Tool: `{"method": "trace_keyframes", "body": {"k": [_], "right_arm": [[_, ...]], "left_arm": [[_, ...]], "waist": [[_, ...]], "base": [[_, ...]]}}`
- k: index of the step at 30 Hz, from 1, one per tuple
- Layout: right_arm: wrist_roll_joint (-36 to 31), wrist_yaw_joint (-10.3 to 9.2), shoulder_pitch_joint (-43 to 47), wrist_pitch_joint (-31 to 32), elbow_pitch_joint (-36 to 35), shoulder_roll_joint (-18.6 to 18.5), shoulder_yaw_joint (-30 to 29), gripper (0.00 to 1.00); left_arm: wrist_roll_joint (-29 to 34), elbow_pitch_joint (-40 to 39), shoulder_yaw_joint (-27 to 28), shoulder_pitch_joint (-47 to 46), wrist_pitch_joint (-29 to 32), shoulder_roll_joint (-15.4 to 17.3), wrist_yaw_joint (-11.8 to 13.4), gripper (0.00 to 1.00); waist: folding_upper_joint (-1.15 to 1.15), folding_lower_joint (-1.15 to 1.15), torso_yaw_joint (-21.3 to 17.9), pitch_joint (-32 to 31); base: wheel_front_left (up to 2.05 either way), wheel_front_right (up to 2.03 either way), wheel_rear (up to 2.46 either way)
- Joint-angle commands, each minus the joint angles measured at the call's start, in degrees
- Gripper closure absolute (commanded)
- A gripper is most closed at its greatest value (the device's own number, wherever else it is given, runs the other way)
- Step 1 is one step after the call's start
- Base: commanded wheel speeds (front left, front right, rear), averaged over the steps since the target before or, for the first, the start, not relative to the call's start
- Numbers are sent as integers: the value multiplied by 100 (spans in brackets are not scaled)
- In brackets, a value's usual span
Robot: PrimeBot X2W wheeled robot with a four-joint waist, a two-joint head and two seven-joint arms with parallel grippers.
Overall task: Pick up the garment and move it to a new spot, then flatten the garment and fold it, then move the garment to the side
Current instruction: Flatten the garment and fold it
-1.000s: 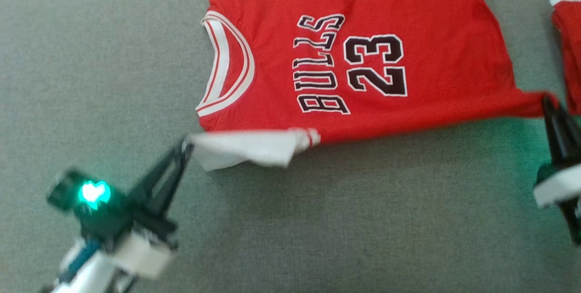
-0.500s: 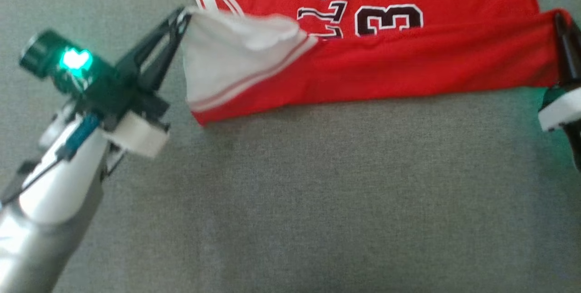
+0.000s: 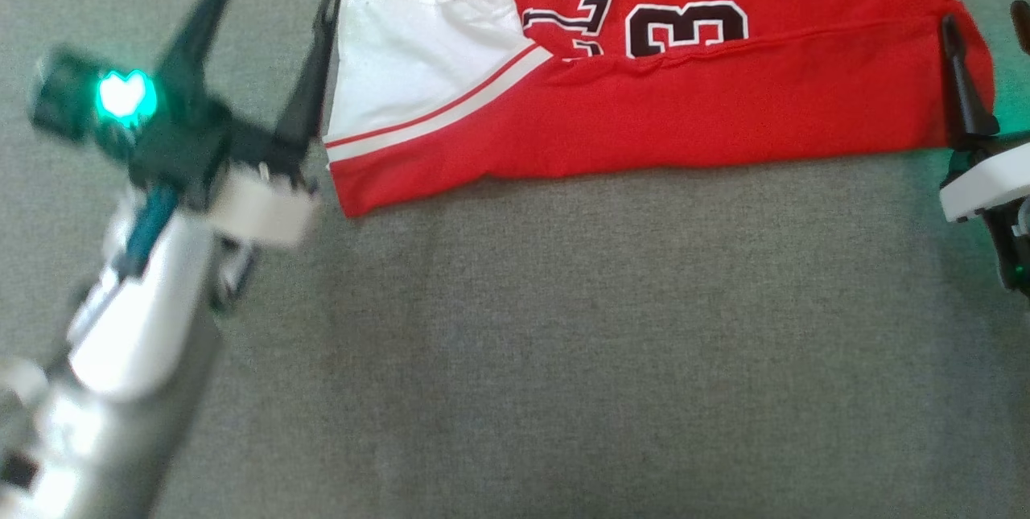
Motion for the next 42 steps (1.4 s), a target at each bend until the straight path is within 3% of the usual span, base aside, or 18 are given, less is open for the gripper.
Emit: {"method": "trace_keyframes", "body": {"k": [1,10,17,22,23,25,26,27,32,40,41,42], "right_arm": [[38,-5,41,-103,-113,-63,42,0],[31,-5,308,-200,-52,72,-37,0],[4,-5,391,-206,-74,152,-70,0],[-15,-5,429,-206,-63,166,-80,0],[-17,-5,437,-206,-53,167,-86,0],[-17,-5,461,-206,-2,169,-94,0],[-5,-5,474,-206,46,171,-96,0],[12,-5,487,-207,101,174,-92,0],[164,-5,504,-179,399,193,-53,0],[536,-5,425,245,904,208,188,0],[620,-5,432,340,942,224,219,13],[693,-5,442,442,971,227,259,44]], "left_arm": [[-140,-255,341,339,-23,66,106,0],[-685,-124,710,1874,-23,-621,215,0],[-812,813,594,1914,149,-811,163,0],[-831,1284,411,1797,364,-845,-24,0],[-841,1332,377,1777,367,-854,-79,11],[-843,1413,295,1743,375,-856,-199,70],[-848,1438,253,1733,380,-863,-252,93],[-860,1452,220,1727,382,-873,-299,100],[-868,1376,136,1702,320,-828,-413,100],[-741,945,161,1628,214,-548,-345,100],[-732,896,161,1629,220,-521,-333,100],[-728,848,162,1634,233,-495,-322,100]], "waist": [[0,0,-5,-76],[0,0,-37,-290],[0,0,-92,-338],[0,0,-127,-358],[0,0,-128,-368],[0,0,-124,-395],[0,0,-116,-414],[0,0,-107,-435],[0,0,-46,-518],[0,0,86,-538],[0,0,95,-542],[0,0,101,-549]], "base": [[0,0,0],[0,0,0],[0,0,0],[0,0,0],[0,0,0],[0,0,0],[0,0,0],[0,0,0],[0,0,0],[0,0,0],[0,0,0],[0,0,0]]}}
